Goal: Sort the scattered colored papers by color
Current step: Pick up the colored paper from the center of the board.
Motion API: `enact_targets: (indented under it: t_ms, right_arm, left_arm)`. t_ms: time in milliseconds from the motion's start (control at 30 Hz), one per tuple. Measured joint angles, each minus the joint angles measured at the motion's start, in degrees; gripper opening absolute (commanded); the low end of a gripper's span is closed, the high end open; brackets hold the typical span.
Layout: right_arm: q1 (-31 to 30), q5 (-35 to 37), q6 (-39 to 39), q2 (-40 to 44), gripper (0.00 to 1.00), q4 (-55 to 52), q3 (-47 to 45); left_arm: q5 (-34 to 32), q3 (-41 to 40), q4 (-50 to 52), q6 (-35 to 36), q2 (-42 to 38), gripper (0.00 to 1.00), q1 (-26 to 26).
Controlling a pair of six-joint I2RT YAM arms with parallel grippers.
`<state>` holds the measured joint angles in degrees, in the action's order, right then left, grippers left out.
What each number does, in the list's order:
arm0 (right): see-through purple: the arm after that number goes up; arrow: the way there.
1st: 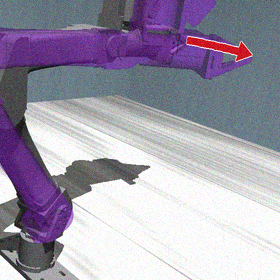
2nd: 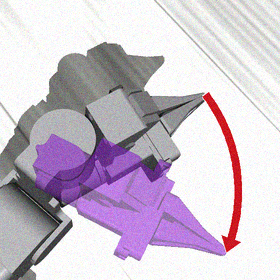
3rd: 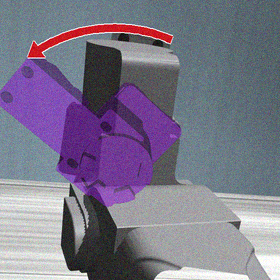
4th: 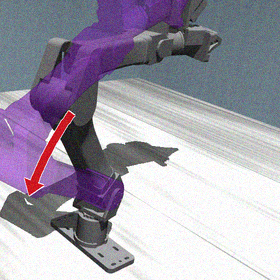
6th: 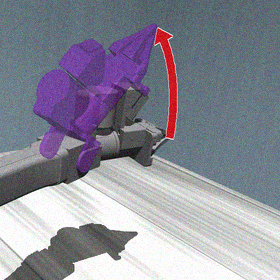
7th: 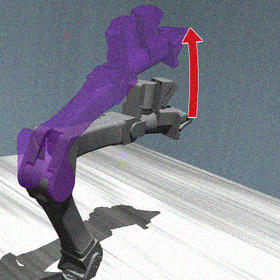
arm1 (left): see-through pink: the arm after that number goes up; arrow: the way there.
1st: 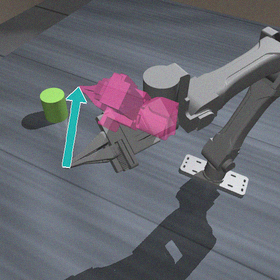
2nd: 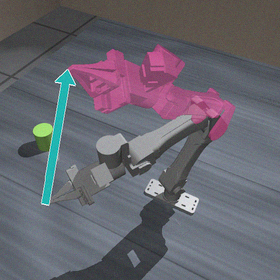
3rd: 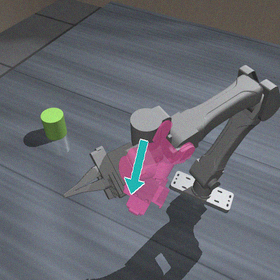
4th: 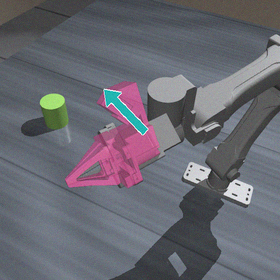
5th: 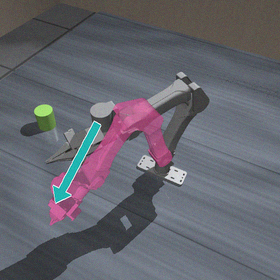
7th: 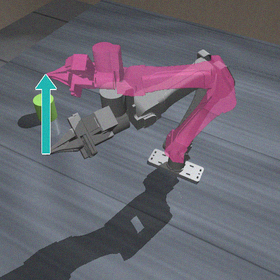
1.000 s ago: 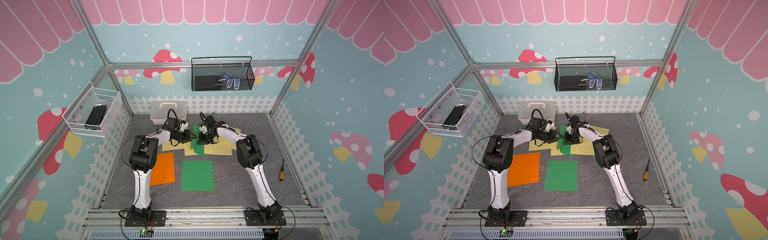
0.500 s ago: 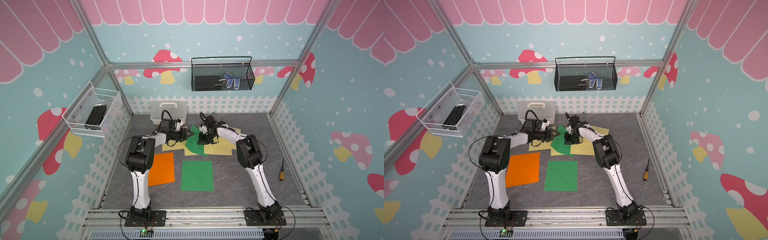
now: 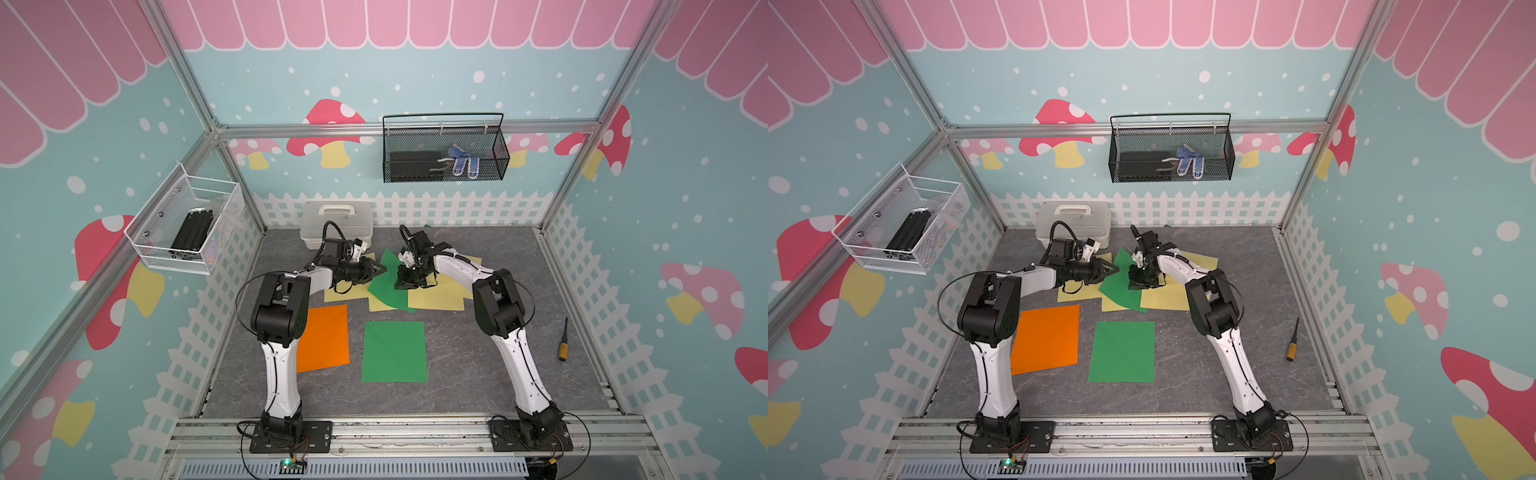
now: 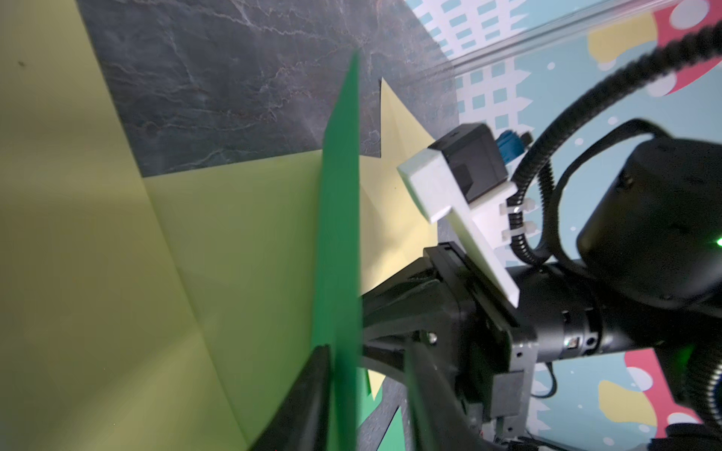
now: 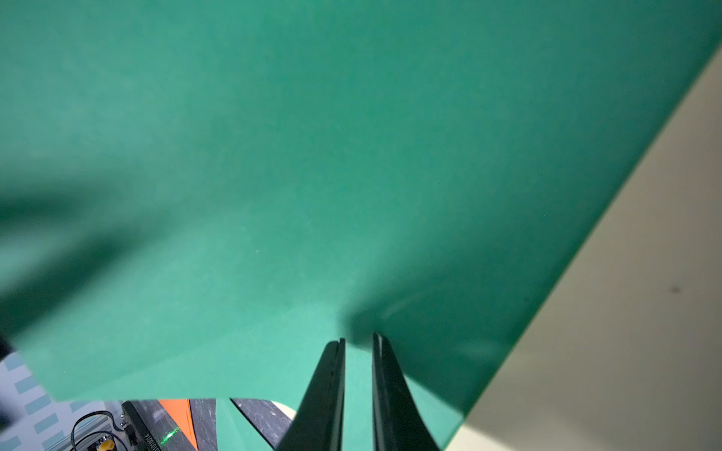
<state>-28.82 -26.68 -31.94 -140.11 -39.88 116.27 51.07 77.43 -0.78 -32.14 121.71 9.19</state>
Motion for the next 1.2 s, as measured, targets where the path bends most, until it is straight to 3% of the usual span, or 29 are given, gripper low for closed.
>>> enact_targets:
  t_ms: [367,533,733,1000,1200]
  right_arm:
    - [0.0,-0.3,0.2,0.0,0.18,0.0,0.0]
    - [0.0,-0.4,0.3,0.0,0.19,0.1,0.0]
    - [0.0,-0.7,0.4,0.0,0.21,0.1,0.0]
    - [0.0,-1.8,1.0,0.3,0.35,0.8,-0.2]
    - [-0.2,-0.3,1.4,4.4,0.41,1.7,-5.3]
  left_arm:
    - [-3.5,3.3,8.3,5.0,0.1,0.31,0.9]
    - [-5.4,4.4,11.7,7.1,0.3,0.23,1.5]
    - [-7.5,5.5,14.6,8.8,1.1,0.00,1.9]
    - [-9.7,6.3,16.5,9.9,1.3,0.00,2.1]
    - [-12.2,6.5,18.2,10.5,1.3,0.00,2.2]
